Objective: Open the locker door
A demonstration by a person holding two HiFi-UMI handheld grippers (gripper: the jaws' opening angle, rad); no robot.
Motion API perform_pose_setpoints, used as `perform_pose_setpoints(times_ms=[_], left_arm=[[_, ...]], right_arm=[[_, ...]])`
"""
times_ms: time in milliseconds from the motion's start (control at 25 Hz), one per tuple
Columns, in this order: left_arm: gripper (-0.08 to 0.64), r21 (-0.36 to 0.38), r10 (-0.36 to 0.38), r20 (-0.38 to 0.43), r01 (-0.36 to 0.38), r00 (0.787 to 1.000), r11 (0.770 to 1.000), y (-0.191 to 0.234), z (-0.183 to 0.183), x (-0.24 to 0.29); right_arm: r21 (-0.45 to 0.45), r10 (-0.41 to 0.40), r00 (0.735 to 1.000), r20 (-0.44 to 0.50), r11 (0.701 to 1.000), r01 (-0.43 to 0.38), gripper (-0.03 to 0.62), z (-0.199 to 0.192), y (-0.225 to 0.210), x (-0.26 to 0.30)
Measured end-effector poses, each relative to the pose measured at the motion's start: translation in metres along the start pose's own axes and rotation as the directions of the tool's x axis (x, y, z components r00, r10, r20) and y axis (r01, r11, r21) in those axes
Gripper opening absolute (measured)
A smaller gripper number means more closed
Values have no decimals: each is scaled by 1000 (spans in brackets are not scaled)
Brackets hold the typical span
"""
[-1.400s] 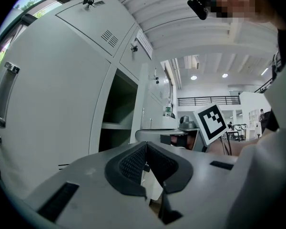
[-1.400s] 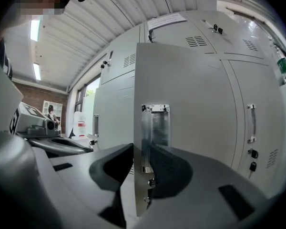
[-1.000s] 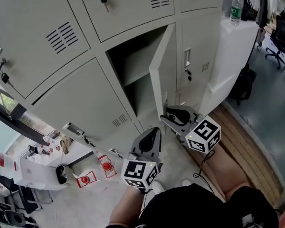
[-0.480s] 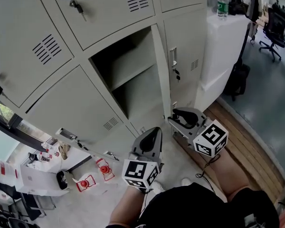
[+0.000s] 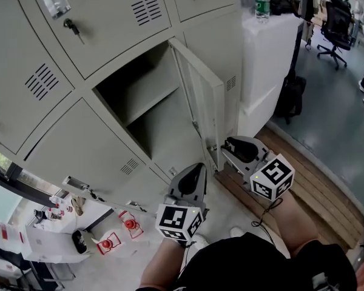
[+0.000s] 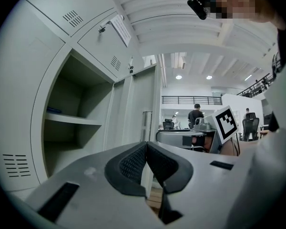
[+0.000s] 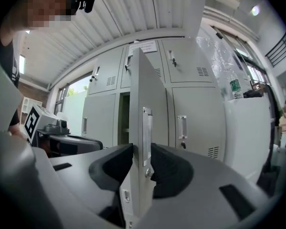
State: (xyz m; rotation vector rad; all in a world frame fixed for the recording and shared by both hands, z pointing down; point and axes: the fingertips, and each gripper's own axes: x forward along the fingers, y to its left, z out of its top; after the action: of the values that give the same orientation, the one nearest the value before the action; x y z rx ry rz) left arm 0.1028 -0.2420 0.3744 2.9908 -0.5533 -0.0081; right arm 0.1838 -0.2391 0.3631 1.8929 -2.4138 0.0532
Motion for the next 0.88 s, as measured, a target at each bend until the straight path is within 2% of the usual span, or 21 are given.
perform_pose_setpoints(times_ms=[240, 480, 720, 800, 880], left_arm=[[17, 3, -24, -5, 24, 1000, 1000, -11, -1, 8], [17, 9, -27, -9, 27, 1000, 1000, -15, -1, 11], [17, 11, -20, -11, 20, 1000, 1000, -17, 0, 10], [17, 11, -19, -12, 19, 1000, 1000, -18, 0, 10], [17, 12, -17, -13, 17, 1000, 1000, -18, -1, 11]], right_arm=[[-41, -117, 993, 6, 992, 117, 159, 1, -19, -14], [-112, -238, 971, 23, 965, 239, 104, 0, -32, -22], [-63, -314, 949, 23, 947, 315, 97, -2, -51, -29], [-54, -346, 938, 21, 936, 347, 64, -2, -60, -30], [-47, -362, 932, 20, 931, 363, 63, -2, -69, -32]])
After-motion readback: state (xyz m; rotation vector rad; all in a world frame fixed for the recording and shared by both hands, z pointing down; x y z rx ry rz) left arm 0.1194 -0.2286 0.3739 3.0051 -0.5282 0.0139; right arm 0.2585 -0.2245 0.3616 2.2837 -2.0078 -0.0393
